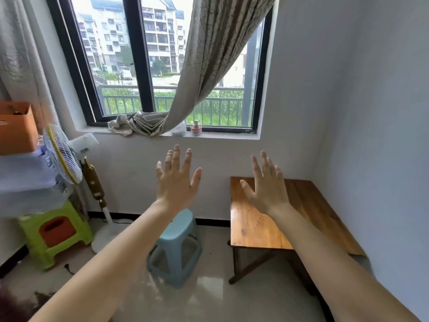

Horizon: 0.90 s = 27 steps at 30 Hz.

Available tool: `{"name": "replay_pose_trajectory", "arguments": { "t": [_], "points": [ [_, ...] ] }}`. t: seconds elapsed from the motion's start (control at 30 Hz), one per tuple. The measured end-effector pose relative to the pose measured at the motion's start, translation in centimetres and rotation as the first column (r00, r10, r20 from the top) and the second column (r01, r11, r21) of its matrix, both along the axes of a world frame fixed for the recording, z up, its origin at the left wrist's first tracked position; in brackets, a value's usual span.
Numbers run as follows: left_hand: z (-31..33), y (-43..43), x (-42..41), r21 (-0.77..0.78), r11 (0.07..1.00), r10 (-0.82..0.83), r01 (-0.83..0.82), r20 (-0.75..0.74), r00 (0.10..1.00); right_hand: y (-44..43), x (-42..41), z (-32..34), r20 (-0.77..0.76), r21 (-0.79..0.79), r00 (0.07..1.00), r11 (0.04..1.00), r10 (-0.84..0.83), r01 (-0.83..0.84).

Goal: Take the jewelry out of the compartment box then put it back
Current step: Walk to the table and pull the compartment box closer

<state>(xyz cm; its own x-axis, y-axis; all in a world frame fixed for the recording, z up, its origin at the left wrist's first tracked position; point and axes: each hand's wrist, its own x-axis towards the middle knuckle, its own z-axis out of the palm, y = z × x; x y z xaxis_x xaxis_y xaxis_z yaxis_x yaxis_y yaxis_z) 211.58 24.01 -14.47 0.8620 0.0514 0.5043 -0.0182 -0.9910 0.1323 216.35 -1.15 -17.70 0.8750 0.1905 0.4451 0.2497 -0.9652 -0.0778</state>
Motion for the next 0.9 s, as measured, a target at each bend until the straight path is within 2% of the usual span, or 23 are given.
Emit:
{"name": "replay_pose_trajectory", "arguments": {
  "t": [0.17, 0.3, 0.5, 0.7, 0.8, 0.9],
  "points": [
    [1.3, 2.6, 13.6, 0.075, 0.988, -0.131, 0.132, -0.021, 0.991, 2.0, 10.3, 0.8, -0.011, 0.024, 0.995, 0.995, -0.097, 0.097],
    [2.2, 1.3, 23.2, 0.046, 0.975, -0.219, 0.219, -0.015, 0.976, 0.1, 16.7, 0.7, 0.001, 0.006, 0.985, 0.985, -0.173, 0.173],
    [-0.7, -4.1, 36.8, 0.003, 0.931, -0.366, 0.366, -0.048, 0.930, -5.9, 26.9, -2.1, -0.038, 0.065, 0.943, 0.941, -0.331, 0.333],
    [-2.6, -11.4, 50.1, 0.043, 0.869, -0.480, 0.493, -0.164, 0.861, -11.3, 37.5, -4.4, -0.129, 0.100, 0.886, 0.883, -0.446, 0.459],
    [-2.7, -14.5, 56.0, 0.086, 0.822, -0.547, 0.562, -0.152, 0.823, -13.6, 42.4, -4.4, -0.132, 0.083, 0.868, 0.867, -0.479, 0.491],
    [-3.6, -16.9, 60.8, 0.046, 0.794, -0.591, 0.606, -0.173, 0.788, -15.3, 46.0, -4.8, -0.176, 0.068, 0.836, 0.841, -0.519, 0.537]
  ]
}}
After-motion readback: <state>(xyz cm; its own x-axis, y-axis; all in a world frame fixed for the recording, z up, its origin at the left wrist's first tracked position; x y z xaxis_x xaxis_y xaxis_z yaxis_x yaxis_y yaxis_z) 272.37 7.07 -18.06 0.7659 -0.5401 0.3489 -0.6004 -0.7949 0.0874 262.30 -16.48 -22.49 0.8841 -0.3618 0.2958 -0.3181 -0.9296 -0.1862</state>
